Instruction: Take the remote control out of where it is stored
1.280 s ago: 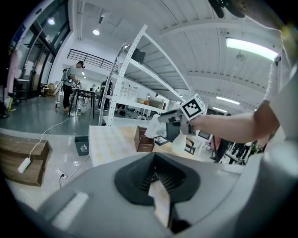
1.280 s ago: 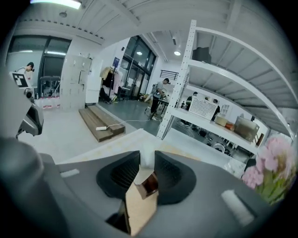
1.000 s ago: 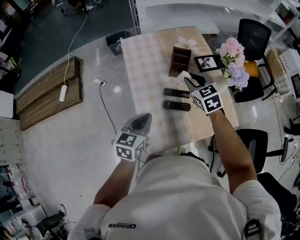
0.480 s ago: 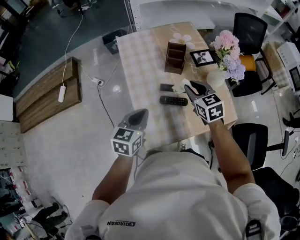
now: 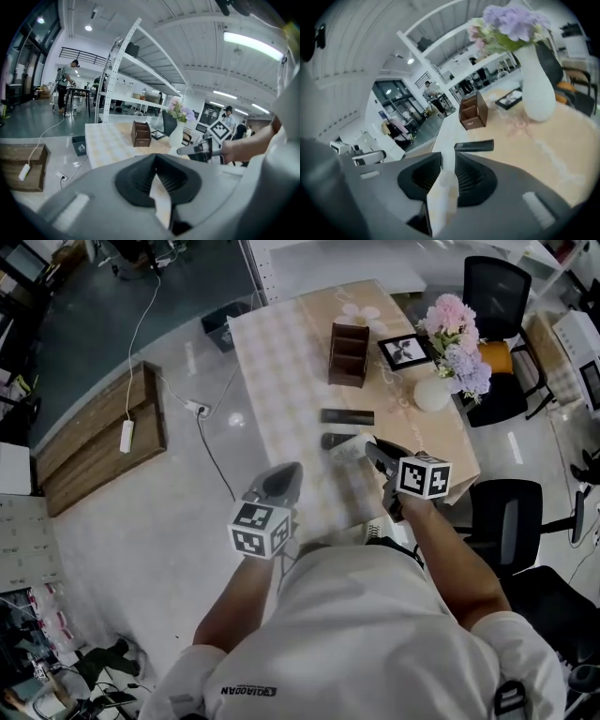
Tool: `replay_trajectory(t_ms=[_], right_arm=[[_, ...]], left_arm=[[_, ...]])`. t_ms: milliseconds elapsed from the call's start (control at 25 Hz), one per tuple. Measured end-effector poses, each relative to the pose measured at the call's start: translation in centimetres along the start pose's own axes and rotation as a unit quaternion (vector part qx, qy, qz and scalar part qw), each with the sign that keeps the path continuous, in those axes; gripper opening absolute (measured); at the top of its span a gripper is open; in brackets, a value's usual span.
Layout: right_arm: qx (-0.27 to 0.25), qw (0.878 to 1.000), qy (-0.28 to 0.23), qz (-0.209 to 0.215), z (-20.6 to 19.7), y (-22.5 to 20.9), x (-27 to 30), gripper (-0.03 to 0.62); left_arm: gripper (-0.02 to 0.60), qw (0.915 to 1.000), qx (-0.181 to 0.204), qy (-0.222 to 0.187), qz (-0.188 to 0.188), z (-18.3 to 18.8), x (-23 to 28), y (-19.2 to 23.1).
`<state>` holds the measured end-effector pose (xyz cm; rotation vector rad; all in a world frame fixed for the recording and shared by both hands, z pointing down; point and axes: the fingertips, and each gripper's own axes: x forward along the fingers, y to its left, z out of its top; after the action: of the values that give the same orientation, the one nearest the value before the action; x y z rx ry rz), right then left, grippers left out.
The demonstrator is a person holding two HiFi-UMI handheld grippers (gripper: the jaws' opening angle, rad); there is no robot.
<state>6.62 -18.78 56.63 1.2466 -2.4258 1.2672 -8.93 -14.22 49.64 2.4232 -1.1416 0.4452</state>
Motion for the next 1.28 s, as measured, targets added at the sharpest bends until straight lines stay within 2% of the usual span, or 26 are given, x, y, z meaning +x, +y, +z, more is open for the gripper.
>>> replay_trajectory(t_ms=[120,200,400,520,800,920,1000,1080,1280], right_arm=[[0.105,0.994,-0.003,0.003,-2.8,-0.9,0.7,0.098],[0.154,0.988,-0.006,0.0,-4.4,-1.2,1.2,0.098],[0.234,0.972,-0.026,-0.011,-7.1,-1.8,1.3,0.097],[0.256,0.966,-0.042,-0.02,-8.0,-2.3,1.0,0.098],[0.258,0.962,-0.04,-0.076,-10.2,-4.6,0.6,0.112],[0.226,0.968,-0.041,-0.104,-10.6,-5.1,0.4,0.115],[0.206,0.97,-0.038,-0.122,-10.8,-5.4,0.3,0.086],[0.193,0.971,-0.035,-0.136,-10.9,-5.7,0.2,0.086],[0.127,0.978,-0.031,-0.161,-9.8,-5.0,-1.0,0.086]], left_arm=[[0.003,1.0,0.0,0.005,-0.005,-0.3,0.0,0.1],[0.003,0.9999,-0.001,0.008,-0.01,-0.4,0.0,0.2],[0.003,0.9996,0.008,0.015,-0.023,-0.7,-0.2,0.3],[0.003,0.9992,0.015,0.02,-0.032,-0.9,-0.4,0.4],[0.003,0.9976,0.029,0.025,-0.058,-1.2,-1.3,0.5],[0.003,0.9969,0.033,0.024,-0.068,-1.4,-1.9,0.6],[0.003,0.9963,0.035,0.026,-0.074,-1.6,-2.3,0.6],[0.003,0.9959,0.037,0.027,-0.078,-1.8,-2.5,0.8],[0.003,0.9967,0.035,0.015,-0.071,-1.6,-3.3,1.5]])
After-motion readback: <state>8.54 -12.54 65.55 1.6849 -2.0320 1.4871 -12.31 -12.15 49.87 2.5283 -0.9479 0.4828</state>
